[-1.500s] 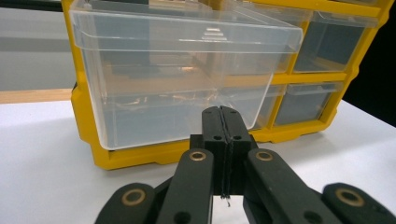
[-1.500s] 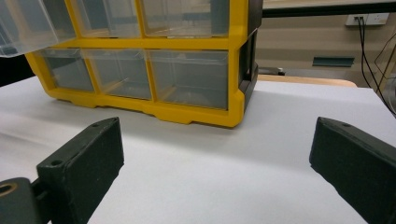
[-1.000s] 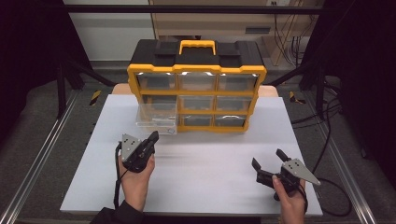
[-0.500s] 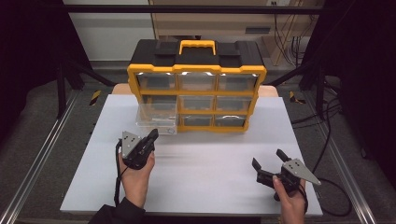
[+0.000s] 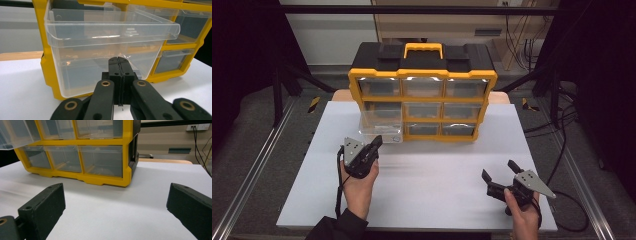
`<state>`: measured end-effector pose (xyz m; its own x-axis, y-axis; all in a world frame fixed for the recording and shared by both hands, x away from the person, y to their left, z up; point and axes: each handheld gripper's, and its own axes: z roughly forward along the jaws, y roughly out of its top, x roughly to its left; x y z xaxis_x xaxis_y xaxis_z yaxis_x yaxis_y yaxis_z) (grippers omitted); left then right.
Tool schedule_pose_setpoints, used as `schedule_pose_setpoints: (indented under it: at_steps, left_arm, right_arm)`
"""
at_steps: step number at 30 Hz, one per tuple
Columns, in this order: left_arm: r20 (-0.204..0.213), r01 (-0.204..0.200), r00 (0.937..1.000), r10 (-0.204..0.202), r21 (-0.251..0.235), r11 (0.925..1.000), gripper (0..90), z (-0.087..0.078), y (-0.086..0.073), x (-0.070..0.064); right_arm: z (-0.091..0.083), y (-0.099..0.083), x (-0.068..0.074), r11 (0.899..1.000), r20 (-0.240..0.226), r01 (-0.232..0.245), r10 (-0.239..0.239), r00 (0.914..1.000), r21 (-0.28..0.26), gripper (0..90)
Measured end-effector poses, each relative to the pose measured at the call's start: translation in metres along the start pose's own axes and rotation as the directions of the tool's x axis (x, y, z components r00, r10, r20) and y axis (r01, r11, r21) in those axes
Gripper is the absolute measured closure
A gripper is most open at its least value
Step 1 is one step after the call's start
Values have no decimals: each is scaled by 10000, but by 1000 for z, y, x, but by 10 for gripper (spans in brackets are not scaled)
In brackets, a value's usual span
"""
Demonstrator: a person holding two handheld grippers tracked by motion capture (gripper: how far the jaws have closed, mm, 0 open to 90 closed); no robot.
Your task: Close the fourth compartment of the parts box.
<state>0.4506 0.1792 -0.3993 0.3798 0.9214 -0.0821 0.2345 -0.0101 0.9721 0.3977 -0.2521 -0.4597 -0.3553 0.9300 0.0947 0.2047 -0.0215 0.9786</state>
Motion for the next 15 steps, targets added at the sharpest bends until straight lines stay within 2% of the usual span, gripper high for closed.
schedule_pose_setpoints:
  at_steps: [15]
  left_arm:
    - [-35, 33, 10000, -32, 30, 10000, 900, 4, 3, 0]
  right_arm:
    - [0, 0, 0, 10000, -53, -53, 53, 10000, -35, 21]
